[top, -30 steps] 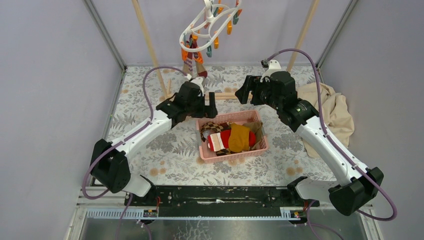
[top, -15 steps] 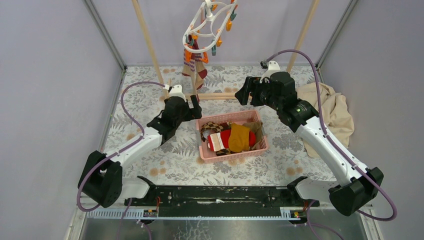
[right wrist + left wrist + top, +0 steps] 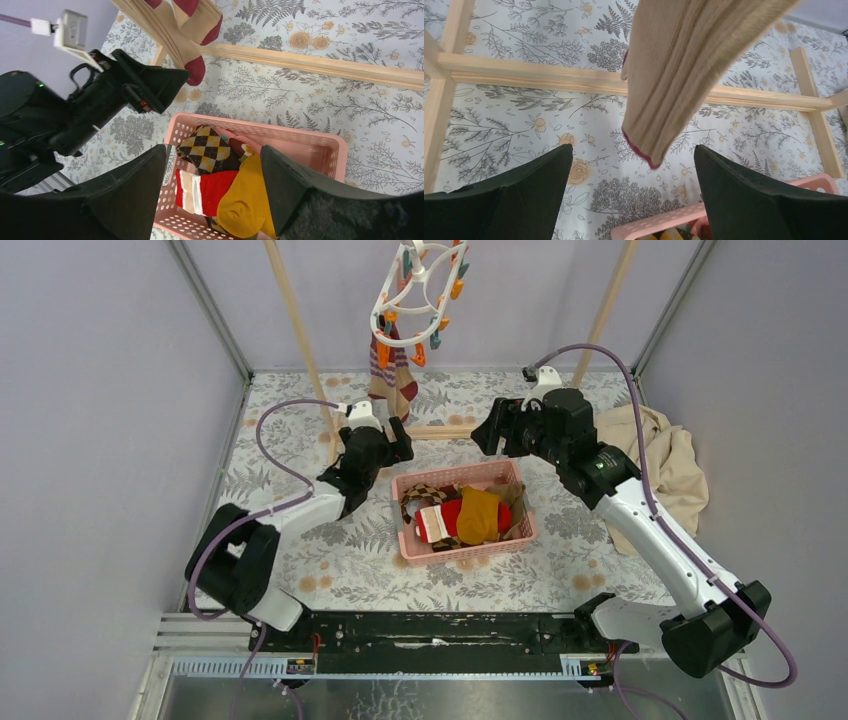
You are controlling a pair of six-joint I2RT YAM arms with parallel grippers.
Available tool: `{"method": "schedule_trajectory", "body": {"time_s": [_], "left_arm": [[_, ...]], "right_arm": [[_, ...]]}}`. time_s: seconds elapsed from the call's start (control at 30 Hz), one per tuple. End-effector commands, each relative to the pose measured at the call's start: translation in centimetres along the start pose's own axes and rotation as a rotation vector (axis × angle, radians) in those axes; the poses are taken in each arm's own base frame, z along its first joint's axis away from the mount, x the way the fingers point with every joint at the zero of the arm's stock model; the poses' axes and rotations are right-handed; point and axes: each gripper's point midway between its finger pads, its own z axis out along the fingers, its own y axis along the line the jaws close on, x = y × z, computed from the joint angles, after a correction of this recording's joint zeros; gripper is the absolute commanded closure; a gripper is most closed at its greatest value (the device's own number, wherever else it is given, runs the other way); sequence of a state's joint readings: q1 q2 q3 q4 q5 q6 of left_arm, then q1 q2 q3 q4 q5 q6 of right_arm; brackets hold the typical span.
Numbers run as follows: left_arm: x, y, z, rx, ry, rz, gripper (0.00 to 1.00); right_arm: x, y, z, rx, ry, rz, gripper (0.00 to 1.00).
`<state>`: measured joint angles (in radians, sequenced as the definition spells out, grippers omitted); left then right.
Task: Remove the socks clipped to the hanger
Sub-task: Place the sock in the bin, then adjust the hanger on the clothesline.
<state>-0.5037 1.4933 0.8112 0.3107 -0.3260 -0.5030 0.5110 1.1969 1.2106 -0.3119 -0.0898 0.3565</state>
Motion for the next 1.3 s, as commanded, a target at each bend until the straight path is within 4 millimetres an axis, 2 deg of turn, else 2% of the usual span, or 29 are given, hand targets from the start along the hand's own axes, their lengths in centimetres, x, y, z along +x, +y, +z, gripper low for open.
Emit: {"method": "schedule_trajectory", "body": {"time_s": [0.0,0.17,0.2,0.3,0.5,0.57,0.7,0.9,1.13,1.27], "left_arm": [[-3.7,-2.0,1.8,0.046,-0.142,-0.038,0.01],[-4.3,-2.4,2.7,0.045,-0.165,-0.038,0.02],[-4.5,-2.4,2.8,0.042,-0.168,-0.036,0.05],[-5.1,-2.8,2.7,0.064,-0.171,-0.020,0.26],[-5.7,-3.2,1.4,0.093,-0.156,0.014,0.82],[-5.9,-3.2,0.8,0.097,-0.155,0.021,0.92],[-6.9,-3.7,-1.0,0.133,-0.161,0.026,0.95],[-8.4,-5.3,-3.9,0.218,-0.129,0.042,0.97],[-8.6,-7.2,-7.4,0.335,-0.047,0.025,0.97],[-9.0,-8.5,-9.8,0.426,-0.034,-0.016,0.96]], "right_arm": [[-0.9,0.7,-1.0,-0.035,-0.036,-0.007,0.24],[-0.4,0.5,-0.8,-0.033,-0.024,-0.011,0.24],[-0.3,0.4,-0.8,-0.033,-0.023,-0.011,0.24],[0.1,0.4,-0.6,-0.037,-0.017,-0.010,0.24],[0.5,0.7,-0.1,-0.064,-0.010,0.008,0.25],[0.6,0.9,0.1,-0.074,-0.006,0.014,0.25],[0.8,1.6,0.7,-0.114,0.003,0.037,0.27],[0.7,4.0,2.2,-0.252,0.026,0.075,0.33],[-0.4,7.0,4.0,-0.416,0.025,0.156,0.34],[-0.8,8.0,5.4,-0.473,0.038,0.203,0.34]]}}
